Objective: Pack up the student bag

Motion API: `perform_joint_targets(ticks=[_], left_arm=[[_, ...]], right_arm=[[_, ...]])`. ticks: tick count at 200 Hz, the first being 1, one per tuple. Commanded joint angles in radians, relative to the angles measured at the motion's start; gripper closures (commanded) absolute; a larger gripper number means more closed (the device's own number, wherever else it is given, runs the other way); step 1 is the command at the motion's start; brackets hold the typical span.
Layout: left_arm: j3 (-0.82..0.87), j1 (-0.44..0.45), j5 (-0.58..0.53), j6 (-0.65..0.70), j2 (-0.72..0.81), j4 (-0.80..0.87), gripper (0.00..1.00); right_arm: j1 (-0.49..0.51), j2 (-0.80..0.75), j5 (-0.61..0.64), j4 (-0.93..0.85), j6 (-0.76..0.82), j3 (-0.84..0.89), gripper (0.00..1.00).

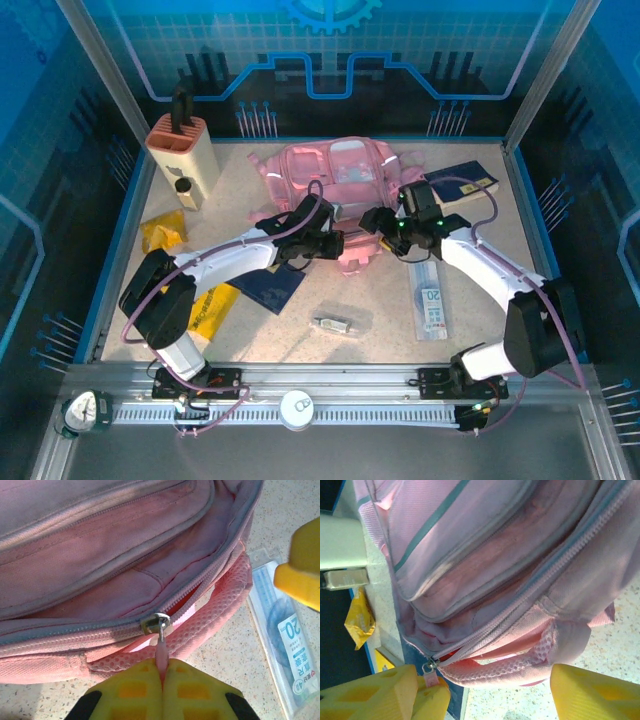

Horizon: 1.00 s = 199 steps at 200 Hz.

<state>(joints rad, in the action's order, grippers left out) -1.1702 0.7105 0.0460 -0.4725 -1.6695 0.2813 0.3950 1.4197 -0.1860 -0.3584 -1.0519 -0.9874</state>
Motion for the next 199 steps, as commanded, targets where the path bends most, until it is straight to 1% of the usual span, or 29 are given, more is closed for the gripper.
perform_joint_targets(ticks=[1,38,55,102,127,143,173,188,199], left_arm=[[-0.049,0.020,0.023,-0.006,0.003,-0.054,1.00],[-0.050,0.025,0.029,-0.002,0.006,-0.051,1.00],[-0.048,0.030,0.029,0.000,0.011,-0.053,1.00],[-0.053,0.036,0.051,0.007,0.007,-0.061,1.00],[-0.065,0.037,0.053,0.012,0.000,-0.052,1.00],[-0.071,0.038,0.058,0.018,-0.004,-0.047,1.00],[-0.085,0.038,0.059,0.032,-0.008,-0.023,1.00],[-0.087,0.041,0.058,0.040,-0.009,-0.012,1.00],[-0.089,0.039,0.051,0.051,-0.007,0.002,1.00]], right_arm=[[0.035,-0.022,0.112,-0.041,-0.139,0.006,0.29],[0.047,0.017,0.149,-0.072,-0.168,-0.050,0.26],[0.049,0.045,0.155,-0.065,-0.186,-0.070,0.27],[0.067,0.157,0.164,-0.079,-0.175,-0.127,0.38],[0.070,0.212,0.158,-0.069,-0.153,-0.133,0.48],[0.070,0.252,0.177,-0.093,-0.098,-0.160,0.55],[0.071,0.304,0.200,-0.147,-0.031,-0.210,0.74],[0.070,0.306,0.201,-0.134,-0.018,-0.206,0.81],[0.068,0.303,0.205,-0.131,-0.009,-0.206,0.89]])
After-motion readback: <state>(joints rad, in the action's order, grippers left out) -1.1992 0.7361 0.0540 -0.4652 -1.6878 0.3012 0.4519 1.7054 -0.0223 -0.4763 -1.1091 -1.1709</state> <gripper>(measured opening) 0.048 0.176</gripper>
